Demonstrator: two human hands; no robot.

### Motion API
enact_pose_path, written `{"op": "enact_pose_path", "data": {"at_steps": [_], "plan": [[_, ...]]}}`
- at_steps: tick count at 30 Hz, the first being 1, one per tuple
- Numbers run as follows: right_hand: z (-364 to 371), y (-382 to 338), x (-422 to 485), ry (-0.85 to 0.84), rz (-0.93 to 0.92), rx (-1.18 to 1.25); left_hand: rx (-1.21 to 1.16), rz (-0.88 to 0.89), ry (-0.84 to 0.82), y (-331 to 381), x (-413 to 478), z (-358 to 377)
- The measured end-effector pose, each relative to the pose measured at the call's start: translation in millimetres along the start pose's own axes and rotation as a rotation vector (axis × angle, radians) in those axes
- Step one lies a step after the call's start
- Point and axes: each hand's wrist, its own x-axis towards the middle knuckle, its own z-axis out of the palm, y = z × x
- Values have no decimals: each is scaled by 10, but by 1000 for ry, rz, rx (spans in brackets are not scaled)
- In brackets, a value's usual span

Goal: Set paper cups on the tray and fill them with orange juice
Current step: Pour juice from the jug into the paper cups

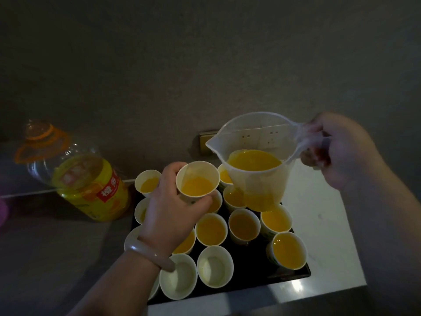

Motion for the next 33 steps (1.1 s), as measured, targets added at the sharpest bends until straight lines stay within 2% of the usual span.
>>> {"op": "enact_pose_path", "data": {"at_steps": [5, 9, 14, 19, 29, 33], "plan": [[-101, 100, -47, 108, -37, 208, 10, 49, -36, 10, -184, 170], [-181, 136, -80, 172, -95, 319, 5, 81, -196, 14, -400, 369], [-248, 143, -94, 177, -148, 308, 20, 193, -372, 50, -563, 632], [-321, 171, -125, 156, -128, 301, 72, 246, -467, -5, -594, 770], [-360, 213, -112, 154, -64, 227, 233, 370, -549, -4, -519, 802], [-372, 213, -129, 156, -71, 243, 256, 360, -586, 13, -518, 781]]}}
